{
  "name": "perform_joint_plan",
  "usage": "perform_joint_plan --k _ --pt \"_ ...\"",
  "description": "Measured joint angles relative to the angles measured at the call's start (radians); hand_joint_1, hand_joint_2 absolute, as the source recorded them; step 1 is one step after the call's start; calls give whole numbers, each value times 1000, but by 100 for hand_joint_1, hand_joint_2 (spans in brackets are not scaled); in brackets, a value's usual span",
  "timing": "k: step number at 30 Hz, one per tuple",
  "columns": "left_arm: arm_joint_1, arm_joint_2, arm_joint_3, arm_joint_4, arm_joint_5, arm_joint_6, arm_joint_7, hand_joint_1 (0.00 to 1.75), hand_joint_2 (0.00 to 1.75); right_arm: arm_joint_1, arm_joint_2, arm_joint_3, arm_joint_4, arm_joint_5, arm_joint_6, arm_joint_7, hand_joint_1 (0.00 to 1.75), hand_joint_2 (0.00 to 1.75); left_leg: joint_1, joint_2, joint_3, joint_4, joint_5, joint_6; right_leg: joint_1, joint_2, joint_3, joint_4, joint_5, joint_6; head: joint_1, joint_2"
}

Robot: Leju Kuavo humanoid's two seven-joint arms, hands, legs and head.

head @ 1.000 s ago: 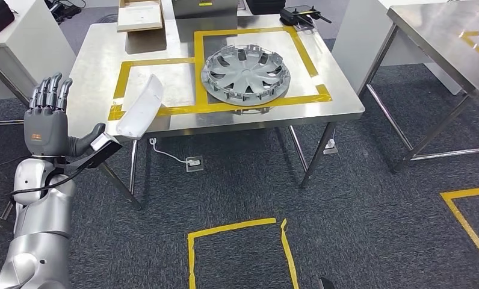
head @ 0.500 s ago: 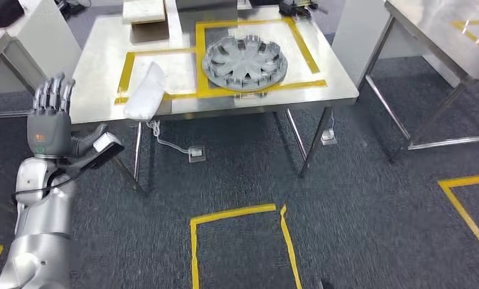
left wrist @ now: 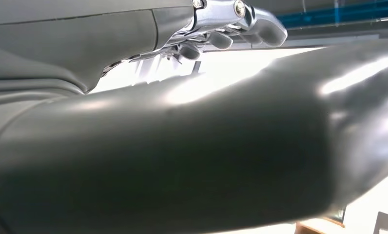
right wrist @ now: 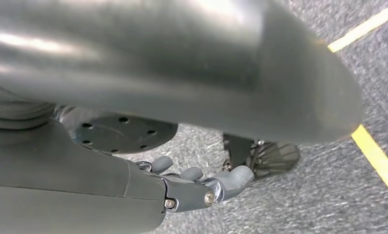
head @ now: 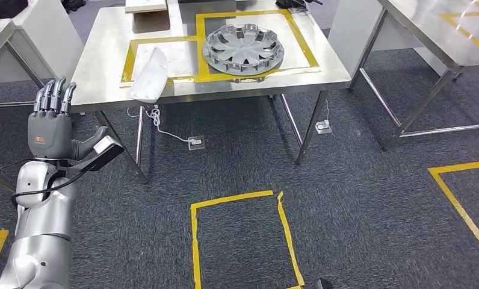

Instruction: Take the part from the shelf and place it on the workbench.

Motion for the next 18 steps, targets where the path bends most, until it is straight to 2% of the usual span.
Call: perform_joint_plan --k 2,3,4,5,6,7,8,9,10,11,12,13,14,15,16,17,18 --pt "3 0 0 0 0 0 0 0 0 1 1 0 0 1 1 0 0 0 2 0 -2 -6 13 -13 1 -2 -9 -10 17 -11 1 0" --pt "4 2 0 0 0 0 0 0 0 1 2 0 0 2 1 1 0 0 3 -1 -9 2 -1 -18 -1 -5 -17 -14 30 -18 1 0" --pt "6 3 0 0 0 0 0 0 0 1 2 0 0 2 1 1 0 0 3 -2 -21 28 -35 -22 -4 -7 -28 -18 44 -26 -1 0" --pt "6 5 0 0 0 0 0 0 0 1 3 0 0 2 1 1 0 0 4 -2 -36 76 -85 -24 -5 -9 -41 -20 58 -31 -2 0" --pt "7 7 0 0 0 0 0 0 0 1 3 -1 0 2 1 1 0 0 3 -2 -51 138 -139 -26 -4 -8 -57 -20 70 -35 -4 0" --pt "7 8 0 0 0 0 1 0 0 2 3 -1 0 2 1 1 0 0 4 -2 -63 203 -177 -29 -3 -9 -73 -19 82 -37 -4 0" --pt "8 8 0 1 1 0 1 0 0 3 3 -1 0 2 0 1 0 0 3 -2 -67 254 -190 -30 -2 -9 -89 -18 94 -37 -4 0" --pt "9 9 0 1 1 0 2 0 0 3 3 -1 0 2 -1 0 0 0 3 -2 -59 279 -178 -31 -2 -10 -107 -16 105 -36 -4 0" --pt "8 9 0 3 2 0 7 0 0 3 3 -1 0 2 -3 -4 0 0 3 -2 -36 274 -148 -30 -1 -11 -125 -14 117 -35 -4 0" --pt "4 9 0 11 4 0 18 0 0 3 3 -1 0 1 -5 -9 0 0 2 -2 2 240 -118 -27 -1 -11 -142 -11 129 -32 -5 0" --pt "-6 10 0 27 8 0 35 0 0 3 3 -2 0 -1 -7 -16 0 0 1 -1 54 181 -111 -23 0 -12 -157 -6 139 -28 -5 0" --pt "-20 11 0 52 18 0 55 0 0 3 3 -3 0 -3 -7 -22 0 0 -2 -1 106 108 -123 -18 0 -14 -170 -1 148 -24 -6 0" --pt "-38 13 0 87 37 -2 71 0 0 2 3 -4 0 -5 -7 -27 0 0 -5 -1 144 49 -145 -13 1 -15 -177 3 156 -18 -6 0" --pt "-58 15 2 129 68 -12 81 0 44 2 3 -6 0 -9 -4 -31 0 0 -9 0 166 10 -166 -6 0 -16 -180 4 164 -12 -7 0" --pt "-76 17 6 171 106 -32 85 0 87 3 3 -8 0 -14 -1 -34 0 0 -12 1 169 -7 -170 0 -1 -17 -181 2 173 -6 -8 0" --pt "-91 19 12 211 145 -60 88 0 131 3 3 -11 0 -19 3 -36 0 0 -11 2 163 -6 -162 9 -4 -17 -182 0 180 1 -8 0" --pt "-104 21 19 246 181 -92 91 0 175 4 3 -14 0 -23 6 -37 0 0 -10 4 159 -7 -152 16 -6 -15 -187 6 175 8 -9 0"
